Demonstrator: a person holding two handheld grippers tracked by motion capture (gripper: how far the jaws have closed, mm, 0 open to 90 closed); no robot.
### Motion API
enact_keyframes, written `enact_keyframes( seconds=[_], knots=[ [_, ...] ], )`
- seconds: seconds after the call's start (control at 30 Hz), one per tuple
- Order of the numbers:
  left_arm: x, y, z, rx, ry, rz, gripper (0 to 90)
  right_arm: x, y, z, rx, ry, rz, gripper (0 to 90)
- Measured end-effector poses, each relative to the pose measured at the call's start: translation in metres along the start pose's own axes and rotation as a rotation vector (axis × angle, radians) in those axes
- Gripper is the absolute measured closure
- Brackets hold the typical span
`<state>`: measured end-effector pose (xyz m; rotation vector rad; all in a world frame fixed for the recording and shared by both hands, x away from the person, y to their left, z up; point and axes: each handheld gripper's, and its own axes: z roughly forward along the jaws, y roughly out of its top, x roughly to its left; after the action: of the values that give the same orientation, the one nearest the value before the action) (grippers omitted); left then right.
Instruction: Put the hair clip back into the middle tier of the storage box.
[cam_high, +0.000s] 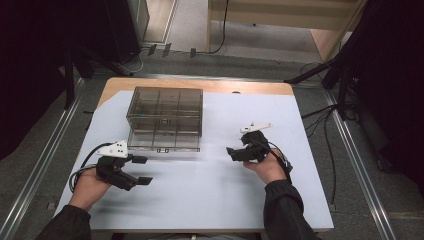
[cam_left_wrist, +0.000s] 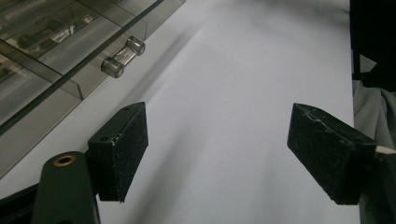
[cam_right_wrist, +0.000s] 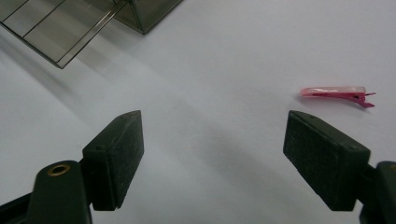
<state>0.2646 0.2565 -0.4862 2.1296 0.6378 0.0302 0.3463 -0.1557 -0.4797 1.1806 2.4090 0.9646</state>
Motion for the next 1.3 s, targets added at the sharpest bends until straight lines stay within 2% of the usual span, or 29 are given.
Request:
enact_keyframes(
  seconds=[0.13,0.23,0.33,0.53,0.6,0.8,0.97,1.03,1.07,1.17,1.3],
  knots=[
    [0.0,0.001,0.0,-0.003,-0.001,0.016,19.4,-0.002,0.0,-0.001,-0.001,0.001,0.005,23.8],
    [0.0,0.002,0.0,0.016,0.005,0.029,19.5,-0.002,0.0,-0.001,0.006,-0.009,0.013,26.3],
    [0.0,0.003,-0.001,0.012,-0.018,0.026,19.4,-0.003,0.001,-0.002,0.014,-0.003,0.017,29.5],
    [0.001,0.002,-0.001,0.014,-0.034,0.022,18.6,-0.007,0.002,-0.003,0.017,0.007,0.03,33.2],
    [0.001,0.002,-0.001,0.019,-0.05,0.028,18.5,-0.01,0.005,-0.005,0.027,0.002,0.042,35.6],
    [0.0,0.002,-0.001,0.021,-0.056,0.041,18.5,-0.015,0.009,-0.007,0.041,0.006,0.086,37.9],
    [-0.001,0.002,0.0,0.036,-0.074,0.054,17.0,-0.019,0.012,-0.007,0.055,-0.007,0.099,39.2],
    [-0.001,0.002,0.0,0.042,-0.072,0.056,16.7,-0.02,0.013,-0.006,0.064,-0.013,0.113,39.9],
    [-0.002,0.001,0.001,0.042,-0.05,0.054,16.7,-0.021,0.014,-0.005,0.071,-0.015,0.119,39.9],
    [-0.002,0.002,0.001,0.035,-0.026,0.05,16.7,-0.023,0.016,-0.004,0.089,-0.026,0.13,40.3],
    [-0.003,0.001,0.0,0.034,-0.019,0.054,16.9,-0.026,0.018,-0.004,0.1,-0.031,0.149,40.7]
  ],
)
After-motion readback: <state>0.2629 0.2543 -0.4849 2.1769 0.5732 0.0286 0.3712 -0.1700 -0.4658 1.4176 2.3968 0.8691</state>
